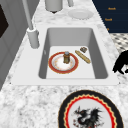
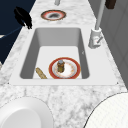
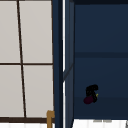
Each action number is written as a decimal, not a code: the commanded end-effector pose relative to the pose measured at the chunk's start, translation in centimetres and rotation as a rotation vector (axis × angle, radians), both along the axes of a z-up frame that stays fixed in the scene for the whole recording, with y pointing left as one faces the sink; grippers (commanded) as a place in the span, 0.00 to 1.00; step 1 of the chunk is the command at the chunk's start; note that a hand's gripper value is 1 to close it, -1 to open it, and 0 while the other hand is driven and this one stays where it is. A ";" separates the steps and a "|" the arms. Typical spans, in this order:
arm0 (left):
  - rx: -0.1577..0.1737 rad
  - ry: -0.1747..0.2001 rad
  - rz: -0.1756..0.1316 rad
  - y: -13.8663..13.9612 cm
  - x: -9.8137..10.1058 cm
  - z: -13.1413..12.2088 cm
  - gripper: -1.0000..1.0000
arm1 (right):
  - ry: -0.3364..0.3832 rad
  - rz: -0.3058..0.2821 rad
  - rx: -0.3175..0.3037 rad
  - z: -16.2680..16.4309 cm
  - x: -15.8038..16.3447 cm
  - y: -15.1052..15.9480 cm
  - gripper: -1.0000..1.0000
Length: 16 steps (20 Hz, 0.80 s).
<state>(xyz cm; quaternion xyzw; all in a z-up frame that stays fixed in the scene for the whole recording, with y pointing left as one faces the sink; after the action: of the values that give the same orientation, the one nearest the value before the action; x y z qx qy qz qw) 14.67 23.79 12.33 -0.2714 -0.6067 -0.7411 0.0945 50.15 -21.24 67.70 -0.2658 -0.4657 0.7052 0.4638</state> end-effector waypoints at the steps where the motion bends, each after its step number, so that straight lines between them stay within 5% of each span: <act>1: 0.000 0.000 0.000 0.0 0.0 0.0 0.50 | -0.005 -0.004 0.019 0.3 -3.1 -0.1 1.00; 16: 0.000 0.000 0.000 0.0 0.0 0.0 0.50 | -0.034 -0.010 0.017 0.4 -15.1 -0.4 1.00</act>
<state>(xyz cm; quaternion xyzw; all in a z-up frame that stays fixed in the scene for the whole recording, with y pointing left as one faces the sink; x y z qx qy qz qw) 14.67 23.79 12.33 -0.2714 -0.6067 -0.7411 0.0945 37.30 -21.30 67.58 -0.2705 -0.4706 0.7023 0.4607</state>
